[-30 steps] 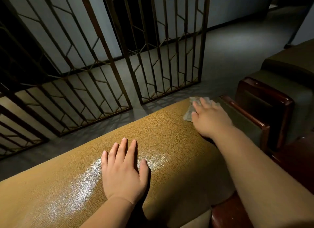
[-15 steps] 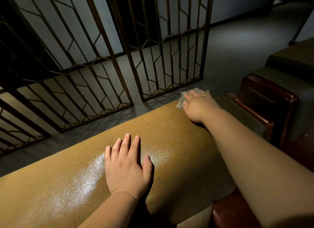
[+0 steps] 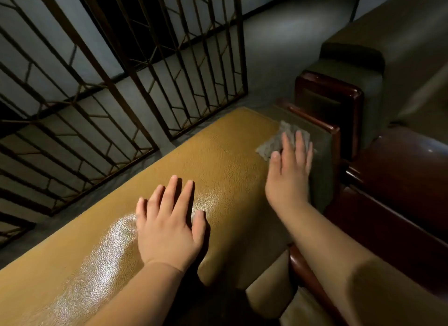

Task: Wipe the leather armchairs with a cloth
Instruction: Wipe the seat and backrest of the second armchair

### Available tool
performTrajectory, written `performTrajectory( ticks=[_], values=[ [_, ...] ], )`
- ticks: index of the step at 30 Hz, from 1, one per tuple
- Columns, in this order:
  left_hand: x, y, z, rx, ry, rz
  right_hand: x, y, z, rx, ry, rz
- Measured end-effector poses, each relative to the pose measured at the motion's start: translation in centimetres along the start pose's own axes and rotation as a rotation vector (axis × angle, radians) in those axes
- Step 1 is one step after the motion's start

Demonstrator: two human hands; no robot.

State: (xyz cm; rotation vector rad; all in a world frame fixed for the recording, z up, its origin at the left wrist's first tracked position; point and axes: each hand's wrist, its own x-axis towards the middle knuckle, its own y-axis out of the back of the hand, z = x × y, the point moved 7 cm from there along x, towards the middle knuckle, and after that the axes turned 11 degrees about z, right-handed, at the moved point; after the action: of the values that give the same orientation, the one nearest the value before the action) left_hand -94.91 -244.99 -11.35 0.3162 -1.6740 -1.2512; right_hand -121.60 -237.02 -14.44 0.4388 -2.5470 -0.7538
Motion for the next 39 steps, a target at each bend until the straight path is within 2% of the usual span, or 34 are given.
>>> performTrajectory(
  ticks=[2,4,6,9,12,15,17,19,21,23,25,27,29,31,33,34,36,39],
  values=[
    [-0.2,-0.3,0.3,0.001,-0.059,-0.029,-7.3,-1.0,-1.2,0.065,-0.019,-0.05],
    [-0.8,-0.2,0.4,0.002,-0.098,-0.053,-15.4,-1.5,-2.7,0.103,0.013,-0.223],
    [-1.3,0.0,0.7,-0.007,-0.161,-0.072,-16.6,-1.7,-2.2,0.093,-0.011,-0.325],
    [-0.9,-0.2,1.7,-0.042,-0.329,-0.085,-7.2,-0.7,0.3,0.087,-0.11,-0.147],
    [-0.4,-0.4,1.8,-0.066,-0.348,-0.085,-1.8,0.2,1.9,0.165,-0.301,-0.004],
    [-0.4,-0.5,1.7,-0.076,-0.353,-0.081,-7.8,-1.4,-0.1,0.2,-0.29,-0.015],
    [-0.4,-0.6,1.7,-0.082,-0.358,-0.081,-15.2,-2.7,-2.2,0.204,-0.191,-0.107],
    [-0.4,-0.5,1.8,-0.085,-0.352,-0.078,-18.8,-3.5,-1.9,0.175,-0.182,-0.191],
    [-0.4,-0.5,2.0,-0.091,-0.352,-0.068,-15.4,-3.4,0.9,0.149,-0.217,-0.2],
    [-0.4,-0.4,2.2,-0.097,-0.355,-0.06,-8.7,-2.1,3.8,0.114,-0.26,-0.093],
    [-0.3,-0.4,2.2,-0.101,-0.352,-0.055,-3.7,-1.1,6.4,0.157,-0.401,-0.054],
    [-0.3,-0.5,2.1,-0.092,-0.348,-0.049,-3.8,-1.3,6.8,0.185,-0.477,-0.003],
    [-0.4,-0.7,2.1,-0.088,-0.356,-0.044,-8.4,-1.9,4.0,0.185,-0.366,0.042],
    [-0.3,-0.8,2.1,-0.097,-0.358,-0.037,-15.3,-2.9,0.2,0.228,-0.248,-0.044],
    [-0.4,-0.6,2.3,-0.104,-0.354,-0.027,-19.3,-3.8,-0.7,0.219,-0.23,-0.173],
    [-0.3,-0.5,2.5,-0.108,-0.352,-0.019,-18.8,-3.9,0.2,0.184,-0.234,-0.197],
    [-0.2,-0.5,2.7,-0.106,-0.355,-0.012,-14.1,-3.4,2.8,0.101,-0.222,-0.101],
    [-0.3,-0.8,2.6,-0.081,-0.375,-0.022,-6.9,-2.1,6.9,0.138,-0.425,0.026]
  ],
)
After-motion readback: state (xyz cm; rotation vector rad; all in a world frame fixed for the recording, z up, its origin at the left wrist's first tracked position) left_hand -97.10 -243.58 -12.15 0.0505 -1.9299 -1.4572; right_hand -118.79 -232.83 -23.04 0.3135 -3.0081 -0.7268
